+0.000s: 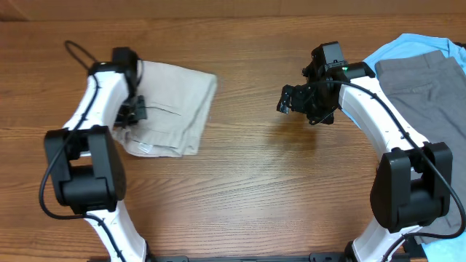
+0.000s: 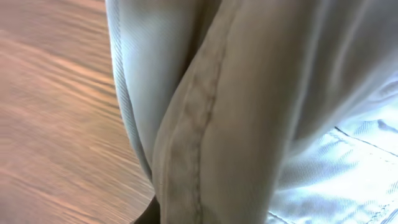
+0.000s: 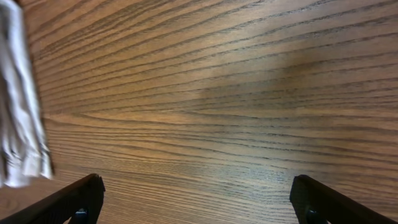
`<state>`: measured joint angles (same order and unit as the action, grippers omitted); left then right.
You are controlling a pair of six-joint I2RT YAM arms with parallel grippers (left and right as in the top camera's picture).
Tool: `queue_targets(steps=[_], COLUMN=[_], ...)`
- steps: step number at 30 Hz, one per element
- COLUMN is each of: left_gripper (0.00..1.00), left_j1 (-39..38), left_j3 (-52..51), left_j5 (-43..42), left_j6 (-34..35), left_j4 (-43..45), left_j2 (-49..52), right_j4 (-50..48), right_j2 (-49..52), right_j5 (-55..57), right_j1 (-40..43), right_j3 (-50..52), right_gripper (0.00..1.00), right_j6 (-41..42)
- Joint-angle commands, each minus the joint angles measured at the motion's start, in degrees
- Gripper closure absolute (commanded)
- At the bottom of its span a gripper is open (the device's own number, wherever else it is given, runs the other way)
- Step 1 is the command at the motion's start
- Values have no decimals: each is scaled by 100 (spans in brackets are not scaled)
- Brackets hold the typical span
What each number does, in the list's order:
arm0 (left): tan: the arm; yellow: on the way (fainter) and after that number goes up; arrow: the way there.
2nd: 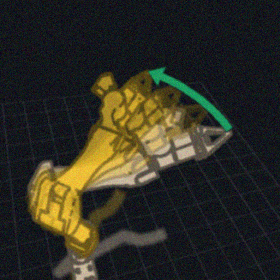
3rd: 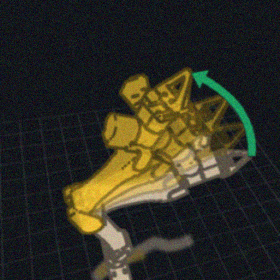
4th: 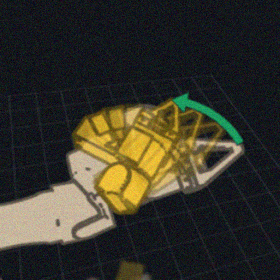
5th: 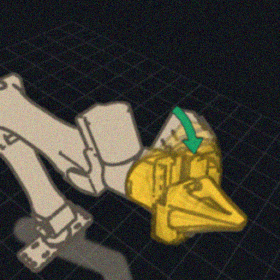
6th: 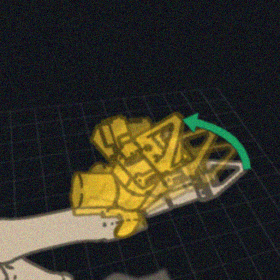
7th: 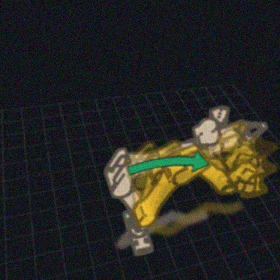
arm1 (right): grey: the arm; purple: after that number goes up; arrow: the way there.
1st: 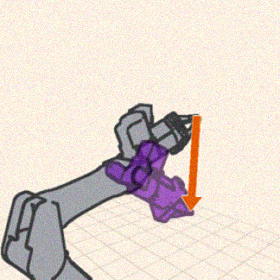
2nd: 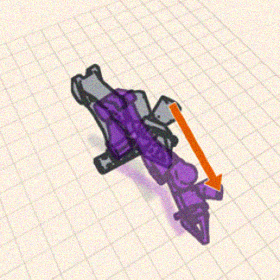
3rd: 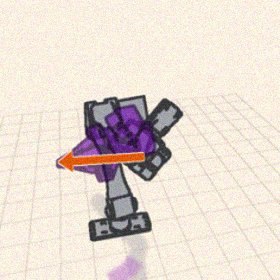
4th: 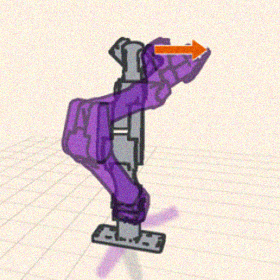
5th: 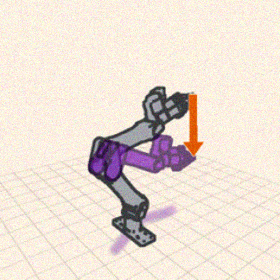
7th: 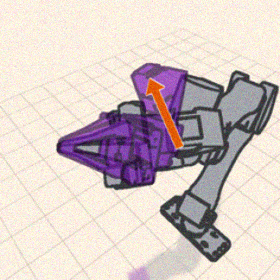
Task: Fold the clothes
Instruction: 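Drag the folded shorts leftward to the table's left edge with left gripper, then release the shorts and lift the left gripper away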
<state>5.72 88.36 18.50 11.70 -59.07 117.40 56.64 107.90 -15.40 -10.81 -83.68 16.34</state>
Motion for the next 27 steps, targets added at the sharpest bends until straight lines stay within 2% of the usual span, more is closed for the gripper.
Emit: queue_targets(steps=[1, 6, 16, 23, 24, 25, 26, 27], left_gripper=[96, 96, 89, 85, 82, 71, 47, 18], left_j1=[481, 1067, 1904, 2170, 2181, 2199, 2210, 2212], left_j3=[188, 188, 186, 186, 186, 186, 186, 186], left_j5=[697, 1034, 1043, 916, 914, 914, 916, 916], left_j6=[227, -356, -1495, -1705, -1766, -1805, -1805, -1801], left_j4=[195, 708, 2118, 2632, 2664, 2706, 2756, 2785], left_j2=[0, 0, 2, 13, 13, 13, 13, 13], right_j4=[-4, -4, -4, -4, -4, -4, -4, -4], right_j2=[2, 2, 2, 2, 2, 2, 2, 2], right_j5=[39, 39, 39, 39, 39, 39, 39, 39], right_j1=[33, 33, 33, 33, 33, 33, 33, 33], right_j3=[-98, -98, -98, -101, -98, -101, -101, -101], right_gripper=[0, 0, 0, 0, 0, 0, 0, 0], right_j6=[-9, -9, -9, -9, -9, -9, -9, -9])
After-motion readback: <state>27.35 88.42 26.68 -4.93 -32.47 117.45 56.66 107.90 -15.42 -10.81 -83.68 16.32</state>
